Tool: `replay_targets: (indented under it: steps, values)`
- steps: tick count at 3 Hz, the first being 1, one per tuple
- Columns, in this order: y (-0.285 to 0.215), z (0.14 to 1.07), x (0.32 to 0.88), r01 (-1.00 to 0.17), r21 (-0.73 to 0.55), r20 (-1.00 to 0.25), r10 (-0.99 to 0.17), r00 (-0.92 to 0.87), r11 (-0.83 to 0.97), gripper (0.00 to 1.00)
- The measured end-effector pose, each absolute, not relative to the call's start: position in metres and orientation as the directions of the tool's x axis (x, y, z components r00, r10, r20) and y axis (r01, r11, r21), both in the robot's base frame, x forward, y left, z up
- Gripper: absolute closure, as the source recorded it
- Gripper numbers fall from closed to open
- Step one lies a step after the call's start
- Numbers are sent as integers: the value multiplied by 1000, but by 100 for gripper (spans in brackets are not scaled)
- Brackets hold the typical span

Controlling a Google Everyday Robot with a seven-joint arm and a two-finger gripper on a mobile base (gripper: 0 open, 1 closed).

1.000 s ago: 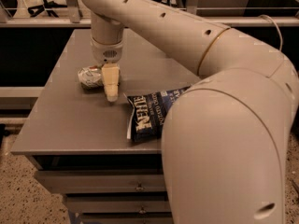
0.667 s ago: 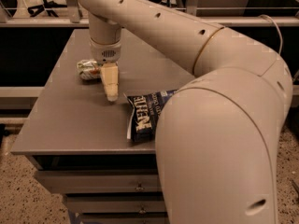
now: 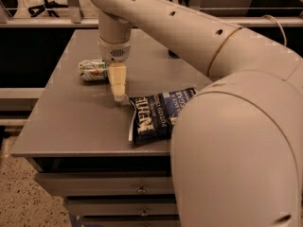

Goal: Knock 7up can over

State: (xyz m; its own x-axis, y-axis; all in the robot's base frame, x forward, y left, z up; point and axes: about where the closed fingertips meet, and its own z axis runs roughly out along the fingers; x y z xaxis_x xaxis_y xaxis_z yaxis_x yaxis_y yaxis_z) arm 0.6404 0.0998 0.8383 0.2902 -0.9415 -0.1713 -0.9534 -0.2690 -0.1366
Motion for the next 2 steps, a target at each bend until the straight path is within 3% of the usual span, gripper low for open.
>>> replay_targets:
  steps: [1, 2]
  values:
    - [88, 852, 647, -961, -172, -234, -938, 254, -218, 0]
    - [70, 868, 656, -971, -200, -384, -901, 204, -134, 0]
